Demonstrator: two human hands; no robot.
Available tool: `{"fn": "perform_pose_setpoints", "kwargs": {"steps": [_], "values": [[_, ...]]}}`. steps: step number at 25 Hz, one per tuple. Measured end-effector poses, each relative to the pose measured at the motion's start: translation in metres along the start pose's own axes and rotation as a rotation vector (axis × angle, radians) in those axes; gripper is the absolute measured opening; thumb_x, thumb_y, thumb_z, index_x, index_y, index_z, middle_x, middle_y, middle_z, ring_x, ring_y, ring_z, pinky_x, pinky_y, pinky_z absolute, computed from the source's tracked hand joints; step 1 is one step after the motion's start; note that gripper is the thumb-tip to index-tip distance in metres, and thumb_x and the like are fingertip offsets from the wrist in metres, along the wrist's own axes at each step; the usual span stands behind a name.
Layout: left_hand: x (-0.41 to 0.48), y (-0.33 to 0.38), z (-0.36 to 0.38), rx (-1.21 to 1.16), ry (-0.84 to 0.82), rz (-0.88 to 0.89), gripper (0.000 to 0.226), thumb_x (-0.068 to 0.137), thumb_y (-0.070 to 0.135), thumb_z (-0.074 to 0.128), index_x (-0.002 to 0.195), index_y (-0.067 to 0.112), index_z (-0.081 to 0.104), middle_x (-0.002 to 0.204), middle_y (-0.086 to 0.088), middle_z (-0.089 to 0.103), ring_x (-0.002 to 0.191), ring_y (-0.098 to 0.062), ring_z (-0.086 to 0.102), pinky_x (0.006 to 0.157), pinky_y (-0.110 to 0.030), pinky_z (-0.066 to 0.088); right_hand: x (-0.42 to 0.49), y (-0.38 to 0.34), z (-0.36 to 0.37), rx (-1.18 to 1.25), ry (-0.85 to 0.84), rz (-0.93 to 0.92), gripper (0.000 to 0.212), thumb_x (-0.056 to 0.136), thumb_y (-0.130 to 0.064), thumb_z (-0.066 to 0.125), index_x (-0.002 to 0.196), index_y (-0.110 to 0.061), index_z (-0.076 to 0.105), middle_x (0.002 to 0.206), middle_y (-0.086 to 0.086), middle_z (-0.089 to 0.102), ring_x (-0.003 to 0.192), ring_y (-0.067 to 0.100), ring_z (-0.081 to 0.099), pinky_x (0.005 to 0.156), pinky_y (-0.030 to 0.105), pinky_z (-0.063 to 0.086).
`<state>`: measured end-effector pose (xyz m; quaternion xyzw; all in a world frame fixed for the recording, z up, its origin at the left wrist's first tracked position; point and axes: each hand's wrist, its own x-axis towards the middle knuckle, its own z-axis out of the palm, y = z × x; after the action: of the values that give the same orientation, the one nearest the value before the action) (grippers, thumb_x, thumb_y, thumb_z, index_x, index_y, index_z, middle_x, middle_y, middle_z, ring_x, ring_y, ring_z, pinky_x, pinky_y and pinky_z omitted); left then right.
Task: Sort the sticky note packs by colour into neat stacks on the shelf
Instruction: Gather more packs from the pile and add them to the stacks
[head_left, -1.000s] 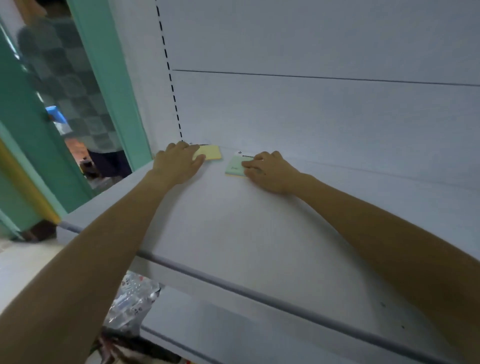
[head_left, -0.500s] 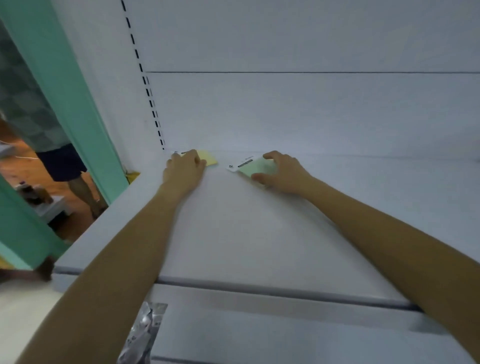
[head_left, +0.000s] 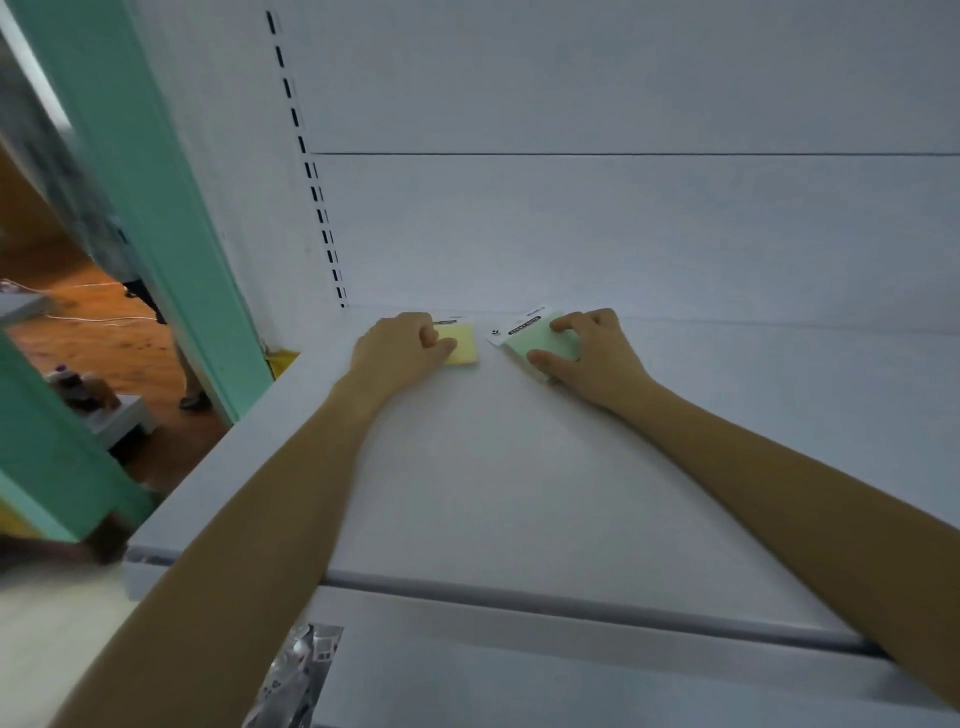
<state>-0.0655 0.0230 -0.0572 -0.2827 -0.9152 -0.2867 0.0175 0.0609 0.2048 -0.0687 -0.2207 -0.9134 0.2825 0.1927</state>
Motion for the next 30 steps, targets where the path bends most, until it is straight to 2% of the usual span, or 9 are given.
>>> {"fn": "perform_pose_setpoints", "kwargs": {"steps": [2,4,6,11,18,23,25,28,30], "values": [[-0.004,0.004,0.005,-0.033,0.018,0.027,0.014,0.082,0.034,0.061,0.083,0.021,0.054,0.109,-0.003,0.060,0.102,-0.024,0.054,0.085,-0.033,0.040,0.000,-0.002,-0.001,0.033,0.008,0.011,0.042,0.087,-0.028,0.053,0.127,-0.016,0.049,0.135,0.011,0.035,0.122,0.025,0.043,0.101,0.030,0.034],[-0.007,0.006,0.006,0.005,-0.022,-0.028,0.041,0.083,0.039,0.059,0.119,0.022,0.050,0.131,-0.008,0.048,0.120,-0.028,0.047,0.100,-0.039,0.038,0.001,-0.004,-0.006,0.068,-0.032,0.026,0.039,0.086,-0.018,0.051,0.125,-0.015,0.052,0.133,0.013,0.040,0.113,0.024,0.049,0.089,0.026,0.040],[-0.007,0.005,0.005,0.075,-0.120,-0.071,0.052,0.086,0.045,0.053,0.133,0.029,0.040,0.141,-0.007,0.043,0.131,-0.030,0.038,0.109,-0.043,0.032,0.003,-0.005,-0.019,0.126,-0.124,0.040,0.038,0.082,-0.012,0.056,0.120,-0.016,0.056,0.124,0.013,0.051,0.097,0.022,0.053,0.075,0.024,0.043],[-0.008,0.014,-0.003,-0.189,-0.096,0.038,0.049,0.078,0.020,0.069,0.125,0.018,0.053,0.136,-0.010,0.047,0.124,-0.024,0.045,0.098,-0.028,0.035,-0.002,-0.003,-0.055,0.201,-0.393,0.118,0.040,0.075,-0.011,0.071,0.112,-0.022,0.060,0.098,-0.002,0.048,0.092,0.012,0.048,0.069,0.018,0.041],[-0.016,0.041,0.002,-0.531,-0.040,0.045,0.056,0.078,-0.010,0.042,0.128,0.015,0.050,0.132,-0.018,0.048,0.097,-0.027,0.052,0.061,-0.018,0.038,-0.027,0.023,-0.084,0.283,-0.171,0.121,0.045,0.080,0.005,0.051,0.117,-0.019,0.060,0.110,0.003,0.048,0.092,0.018,0.050,0.077,0.021,0.042],[-0.025,0.104,0.024,-0.527,-0.087,0.110,0.060,0.083,-0.009,0.038,0.140,0.011,0.035,0.140,-0.015,0.042,0.125,-0.030,0.044,0.093,-0.029,0.041,-0.065,0.062,-0.122,0.439,0.048,0.192,0.047,0.082,0.009,0.047,0.123,-0.012,0.055,0.119,0.002,0.054,0.089,0.012,0.053,0.057,0.002,0.041],[-0.035,0.145,0.040,-0.537,-0.101,0.142,0.060,0.084,-0.008,0.038,0.142,0.010,0.031,0.145,-0.013,0.038,0.130,-0.028,0.040,0.103,-0.031,0.037,-0.086,0.086,-0.148,0.472,0.135,0.211,0.047,0.082,0.010,0.045,0.125,-0.009,0.054,0.128,0.006,0.054,0.097,0.015,0.053,0.070,0.009,0.046],[-0.052,0.204,0.073,-0.577,-0.158,0.169,0.061,0.085,-0.008,0.037,0.143,0.008,0.028,0.147,-0.014,0.035,0.132,-0.029,0.038,0.107,-0.035,0.035,-0.119,0.125,-0.191,0.463,0.203,0.261,0.047,0.082,0.010,0.044,0.125,-0.009,0.054,0.134,0.011,0.052,0.111,0.035,0.055,0.095,0.046,0.045],[-0.066,0.247,0.100,-0.611,-0.202,0.176,0.061,0.084,-0.009,0.037,0.143,0.005,0.029,0.146,-0.016,0.036,0.131,-0.031,0.039,0.107,-0.037,0.036,-0.147,0.158,-0.225,0.438,0.217,0.300,0.047,0.083,0.010,0.044,0.124,-0.010,0.054,0.133,0.014,0.053,0.110,0.038,0.055,0.101,0.054,0.039]]}}
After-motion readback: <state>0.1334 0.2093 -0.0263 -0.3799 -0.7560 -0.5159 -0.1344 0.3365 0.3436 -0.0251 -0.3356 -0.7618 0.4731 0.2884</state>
